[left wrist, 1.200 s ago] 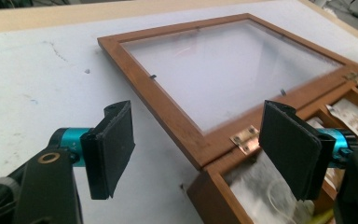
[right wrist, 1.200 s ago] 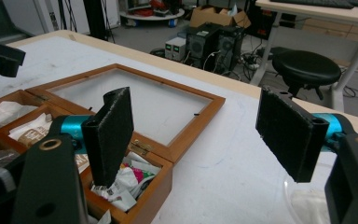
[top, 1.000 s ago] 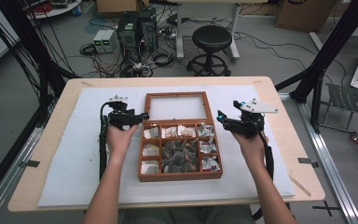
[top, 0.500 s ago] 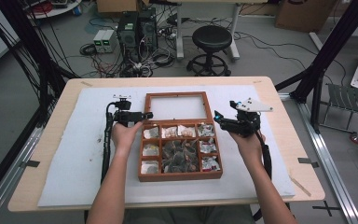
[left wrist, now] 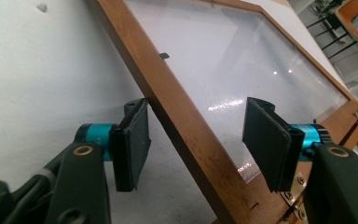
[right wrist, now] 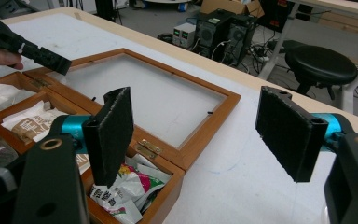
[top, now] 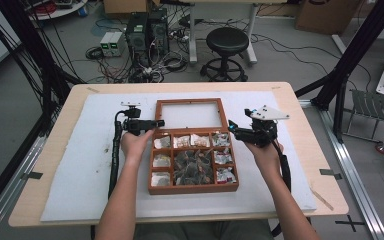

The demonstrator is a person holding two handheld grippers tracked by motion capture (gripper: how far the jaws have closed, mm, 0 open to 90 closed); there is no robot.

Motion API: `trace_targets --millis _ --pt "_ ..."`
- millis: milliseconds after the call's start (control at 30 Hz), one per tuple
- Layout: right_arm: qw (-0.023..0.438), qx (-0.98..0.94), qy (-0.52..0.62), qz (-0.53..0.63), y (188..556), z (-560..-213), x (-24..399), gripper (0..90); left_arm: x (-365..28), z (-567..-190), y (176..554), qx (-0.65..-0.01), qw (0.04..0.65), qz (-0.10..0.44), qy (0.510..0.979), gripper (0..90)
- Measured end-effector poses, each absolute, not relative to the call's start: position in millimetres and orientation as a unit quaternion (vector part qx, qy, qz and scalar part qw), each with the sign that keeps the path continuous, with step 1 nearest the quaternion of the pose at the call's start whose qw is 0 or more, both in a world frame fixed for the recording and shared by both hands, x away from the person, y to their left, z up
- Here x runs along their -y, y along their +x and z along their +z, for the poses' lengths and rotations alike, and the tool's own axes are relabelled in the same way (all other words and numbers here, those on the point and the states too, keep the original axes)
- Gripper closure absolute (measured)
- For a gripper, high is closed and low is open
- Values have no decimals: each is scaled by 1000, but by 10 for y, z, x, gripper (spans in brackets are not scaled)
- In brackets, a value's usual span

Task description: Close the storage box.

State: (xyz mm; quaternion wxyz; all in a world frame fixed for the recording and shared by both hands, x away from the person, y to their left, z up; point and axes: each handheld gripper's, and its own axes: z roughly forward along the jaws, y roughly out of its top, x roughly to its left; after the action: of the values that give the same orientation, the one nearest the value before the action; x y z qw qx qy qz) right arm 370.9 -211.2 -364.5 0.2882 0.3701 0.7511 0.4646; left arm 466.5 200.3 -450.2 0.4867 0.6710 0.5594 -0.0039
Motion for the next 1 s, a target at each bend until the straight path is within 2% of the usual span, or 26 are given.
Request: trace_targets --millis 333,367,633,1000 --pt "277 -762 376 448 3807 -3702 2056 294 -1991 -4504 4670 -555 490 -5 673 391" --pt "275 -769 377 438 3845 -3737 2024 322 -1989 -4491 4664 -550 492 4 674 394" --pt "271 -772 392 421 3955 -3823 1990 323 -2014 -4388 4615 -520 514 54 680 492" --pt "243 -772 405 424 4086 -3863 1923 318 -2004 -4309 4555 -496 521 92 688 527"
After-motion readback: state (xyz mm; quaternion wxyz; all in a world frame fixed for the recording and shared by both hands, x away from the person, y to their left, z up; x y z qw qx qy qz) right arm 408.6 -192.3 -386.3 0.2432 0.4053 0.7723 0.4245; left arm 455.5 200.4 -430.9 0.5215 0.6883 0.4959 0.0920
